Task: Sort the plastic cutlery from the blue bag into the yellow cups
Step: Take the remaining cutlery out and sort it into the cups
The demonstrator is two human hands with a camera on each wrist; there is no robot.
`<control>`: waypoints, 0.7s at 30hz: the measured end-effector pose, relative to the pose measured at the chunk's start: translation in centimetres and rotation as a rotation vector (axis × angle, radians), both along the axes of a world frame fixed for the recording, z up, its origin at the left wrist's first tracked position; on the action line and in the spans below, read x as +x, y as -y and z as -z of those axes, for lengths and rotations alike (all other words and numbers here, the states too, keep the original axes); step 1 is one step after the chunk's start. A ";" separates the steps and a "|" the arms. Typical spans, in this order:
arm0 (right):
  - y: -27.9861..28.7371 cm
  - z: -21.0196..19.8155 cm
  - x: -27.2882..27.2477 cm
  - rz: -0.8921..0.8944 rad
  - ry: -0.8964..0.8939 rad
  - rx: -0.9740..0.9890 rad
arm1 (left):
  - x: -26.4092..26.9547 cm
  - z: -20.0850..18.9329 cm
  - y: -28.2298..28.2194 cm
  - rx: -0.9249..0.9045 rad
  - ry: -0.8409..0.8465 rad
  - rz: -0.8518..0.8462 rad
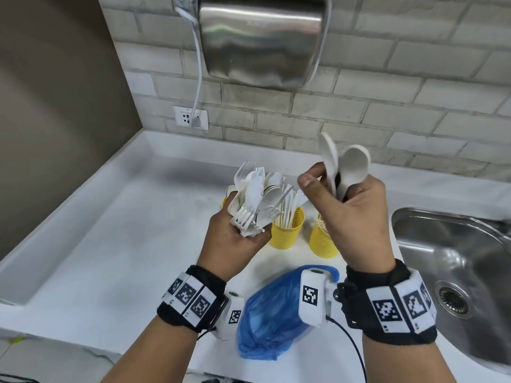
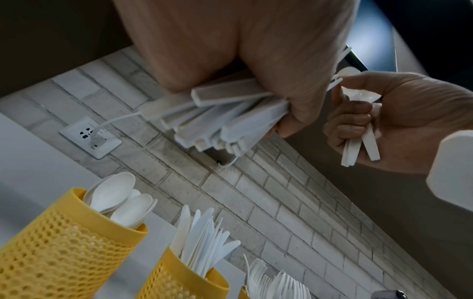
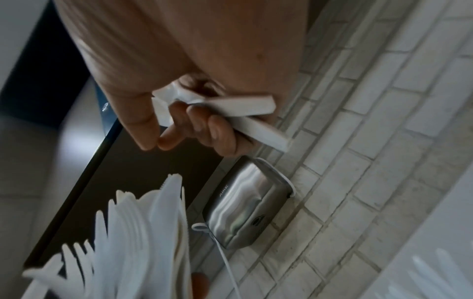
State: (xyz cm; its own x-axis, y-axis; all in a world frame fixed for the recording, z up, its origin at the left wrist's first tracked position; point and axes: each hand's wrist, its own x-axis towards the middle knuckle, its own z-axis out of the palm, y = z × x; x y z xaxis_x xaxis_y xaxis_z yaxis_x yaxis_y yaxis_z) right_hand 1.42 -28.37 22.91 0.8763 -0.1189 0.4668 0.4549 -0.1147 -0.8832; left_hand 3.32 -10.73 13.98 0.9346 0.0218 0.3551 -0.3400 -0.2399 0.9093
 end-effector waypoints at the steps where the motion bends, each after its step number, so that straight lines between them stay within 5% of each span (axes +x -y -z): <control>1: -0.1 0.1 -0.1 0.005 -0.004 -0.021 | 0.0 0.0 0.1 -0.005 -0.001 0.001; 14: 0.4 0.4 0.8 -0.210 -0.201 0.373 | 0.3 0.0 1.4 -0.004 0.003 -0.018; 21: 2.2 0.2 0.9 -0.025 0.038 -0.274 | 0.4 -0.6 2.8 -0.008 0.006 -0.035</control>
